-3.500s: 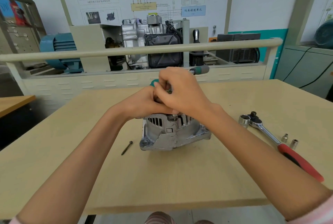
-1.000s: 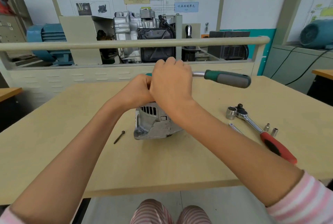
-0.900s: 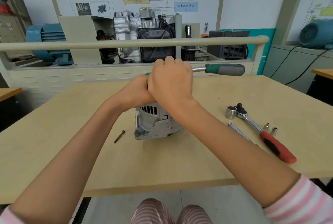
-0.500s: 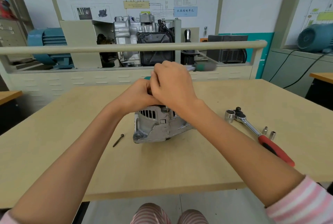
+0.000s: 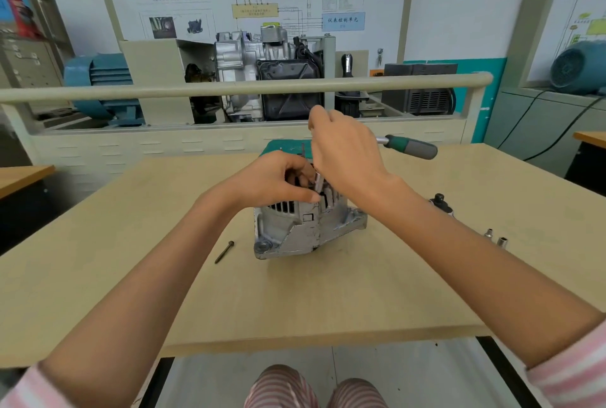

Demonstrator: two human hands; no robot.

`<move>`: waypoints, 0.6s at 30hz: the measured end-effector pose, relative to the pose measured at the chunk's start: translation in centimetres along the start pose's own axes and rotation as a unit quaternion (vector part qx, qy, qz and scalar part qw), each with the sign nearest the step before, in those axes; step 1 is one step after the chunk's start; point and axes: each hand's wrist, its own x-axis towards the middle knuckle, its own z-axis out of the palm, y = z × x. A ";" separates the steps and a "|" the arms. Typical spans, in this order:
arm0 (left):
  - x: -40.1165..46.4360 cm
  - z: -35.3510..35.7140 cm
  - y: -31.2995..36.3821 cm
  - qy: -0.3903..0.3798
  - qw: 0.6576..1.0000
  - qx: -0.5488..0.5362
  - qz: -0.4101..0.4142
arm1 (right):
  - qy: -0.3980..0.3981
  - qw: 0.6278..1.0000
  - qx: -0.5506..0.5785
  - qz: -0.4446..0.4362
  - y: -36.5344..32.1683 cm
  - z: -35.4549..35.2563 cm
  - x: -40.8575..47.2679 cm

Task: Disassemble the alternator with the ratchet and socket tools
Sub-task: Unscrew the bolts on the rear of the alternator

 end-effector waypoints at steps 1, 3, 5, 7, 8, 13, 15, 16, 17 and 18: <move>0.0 0.0 0.0 0.001 1.000 0.002 -0.001 | 0.009 1.000 0.005 0.006 0.1 0.1 -0.1; 0.0 0.0 0.0 0.004 1.000 0.003 -0.004 | 0.029 0.999 0.014 0.021 0.1 0.4 -0.3; 0.1 0.1 0.0 0.006 1.000 0.004 -0.005 | 0.044 0.999 0.010 0.026 0.2 0.7 -0.3; 0.2 0.1 -0.1 0.004 1.000 0.005 -0.006 | 0.048 0.999 0.010 0.018 0.2 0.9 -0.2; 0.2 0.2 -0.3 0.003 1.000 0.005 -0.006 | 0.047 0.999 0.018 0.010 0.3 1.0 -0.1; -0.1 -0.4 0.0 -0.022 1.000 -0.014 -0.003 | 0.044 0.986 0.140 -0.078 0.6 0.7 0.1; -0.3 -0.6 0.0 -0.031 0.999 -0.032 0.007 | 0.045 0.976 0.173 -0.121 0.7 0.6 0.2; -0.3 -0.8 0.0 -0.031 0.999 -0.034 0.013 | 0.044 0.973 0.181 -0.137 0.7 0.5 0.2; -0.3 -0.8 -0.1 -0.029 0.999 -0.036 0.018 | 0.044 0.970 0.185 -0.150 0.7 0.4 0.1; -0.3 -0.9 -0.2 -0.025 0.999 -0.041 0.022 | 0.044 0.968 0.186 -0.160 0.7 0.3 0.1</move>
